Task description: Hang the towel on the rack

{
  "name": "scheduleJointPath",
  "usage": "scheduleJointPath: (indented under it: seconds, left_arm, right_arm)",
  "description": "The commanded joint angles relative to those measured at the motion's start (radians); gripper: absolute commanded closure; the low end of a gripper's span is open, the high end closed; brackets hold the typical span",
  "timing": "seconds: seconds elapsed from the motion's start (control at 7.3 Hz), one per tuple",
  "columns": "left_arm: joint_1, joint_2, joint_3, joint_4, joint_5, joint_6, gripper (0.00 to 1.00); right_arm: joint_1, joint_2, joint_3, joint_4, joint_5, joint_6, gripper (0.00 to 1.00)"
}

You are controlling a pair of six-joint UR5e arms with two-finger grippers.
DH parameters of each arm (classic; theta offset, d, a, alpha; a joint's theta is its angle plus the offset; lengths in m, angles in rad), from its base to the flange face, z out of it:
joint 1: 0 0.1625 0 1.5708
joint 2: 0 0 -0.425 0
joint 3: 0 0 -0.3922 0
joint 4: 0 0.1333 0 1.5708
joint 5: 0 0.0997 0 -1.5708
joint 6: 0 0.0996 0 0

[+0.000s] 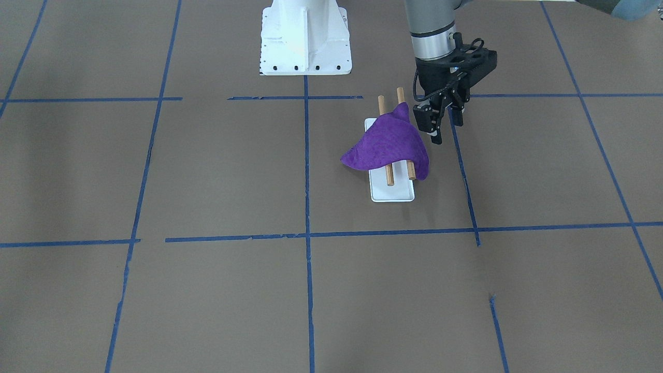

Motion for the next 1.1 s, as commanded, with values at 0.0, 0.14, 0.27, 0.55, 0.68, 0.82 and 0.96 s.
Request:
scheduleJointPath:
  seconds: [0.0,0.14,0.27,0.55,0.68,0.82,0.96]
  left_arm:
    - [-0.067,0.000,-0.008,0.000,-0.273,0.163,0.00]
    - [-0.109,-0.006,-0.002,0.003,-0.366,0.253,0.00]
    - [-0.139,-0.006,-0.002,0.003,-0.435,0.339,0.00]
    - [-0.193,-0.011,-0.024,0.000,-0.523,0.470,0.00]
    - [-0.239,-0.011,-0.033,0.000,-0.531,0.563,0.00]
    - [-0.308,-0.009,-0.025,0.000,-0.569,0.710,0.00]
    - [-0.389,-0.009,-0.004,0.000,-0.619,0.858,0.00]
  right_arm:
    - [0.000,-0.002,-0.002,0.000,-0.006,-0.003,0.00]
    - [0.000,-0.003,-0.001,0.000,-0.010,-0.003,0.00]
    - [0.000,-0.012,-0.001,-0.002,-0.016,-0.001,0.00]
    - [0.000,-0.008,-0.004,-0.003,-0.007,0.013,0.00]
    - [0.000,-0.005,-0.004,-0.003,0.000,0.013,0.00]
    - [0.000,-0.014,-0.024,-0.011,-0.003,0.014,0.00]
    - [0.000,-0.023,-0.078,-0.006,0.019,0.014,0.00]
